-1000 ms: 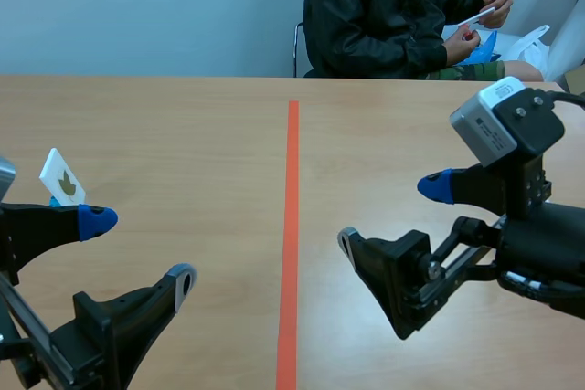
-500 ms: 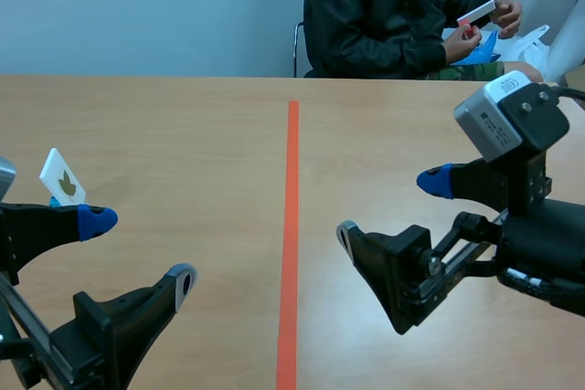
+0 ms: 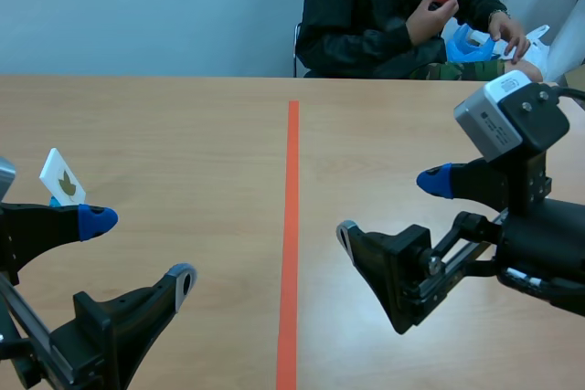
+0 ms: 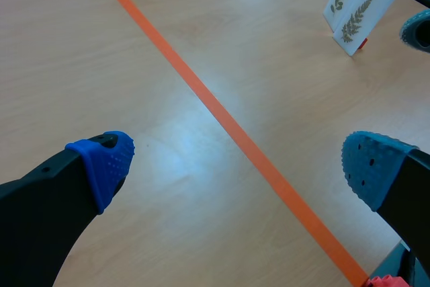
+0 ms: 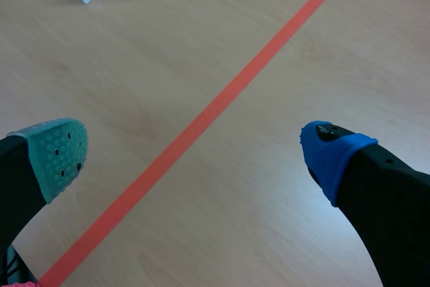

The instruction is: Sort the leaf by its shape. The table is split by an orange tape line. A compound leaf with several leaflets goes to the left side, a simple leaf with one blade goes to the right side. Return to the home posture when a red brick is placed on the table.

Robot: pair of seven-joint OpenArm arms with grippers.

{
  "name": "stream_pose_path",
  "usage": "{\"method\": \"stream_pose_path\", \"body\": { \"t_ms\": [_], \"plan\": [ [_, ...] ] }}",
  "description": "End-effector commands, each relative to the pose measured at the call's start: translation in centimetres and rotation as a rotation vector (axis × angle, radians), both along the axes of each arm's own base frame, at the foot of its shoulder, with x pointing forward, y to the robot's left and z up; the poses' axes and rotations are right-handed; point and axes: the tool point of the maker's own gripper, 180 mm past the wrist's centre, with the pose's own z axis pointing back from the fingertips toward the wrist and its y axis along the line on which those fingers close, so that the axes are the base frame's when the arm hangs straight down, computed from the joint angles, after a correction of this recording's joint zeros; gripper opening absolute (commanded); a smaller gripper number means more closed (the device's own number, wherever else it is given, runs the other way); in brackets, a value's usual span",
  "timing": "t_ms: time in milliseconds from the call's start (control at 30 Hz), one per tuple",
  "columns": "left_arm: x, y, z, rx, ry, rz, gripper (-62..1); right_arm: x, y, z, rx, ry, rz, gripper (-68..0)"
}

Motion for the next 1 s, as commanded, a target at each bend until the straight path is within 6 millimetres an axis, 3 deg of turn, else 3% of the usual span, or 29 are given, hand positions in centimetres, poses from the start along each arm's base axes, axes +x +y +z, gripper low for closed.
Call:
{"method": "stream_pose_path", "body": {
  "t_ms": [0,967],
  "plan": [
    [0.3,0.1,0.6,-0.012,-0.020,-0.001,1.4,0.5,-0.1,1.0,0.033,-0.028,-0.008,0.4],
    [0.3,0.1,0.6,-0.012,-0.020,-0.001,1.4,-0.2,-0.4,-0.2,-0.012,0.016,-0.011,0.4]
  ]
}}
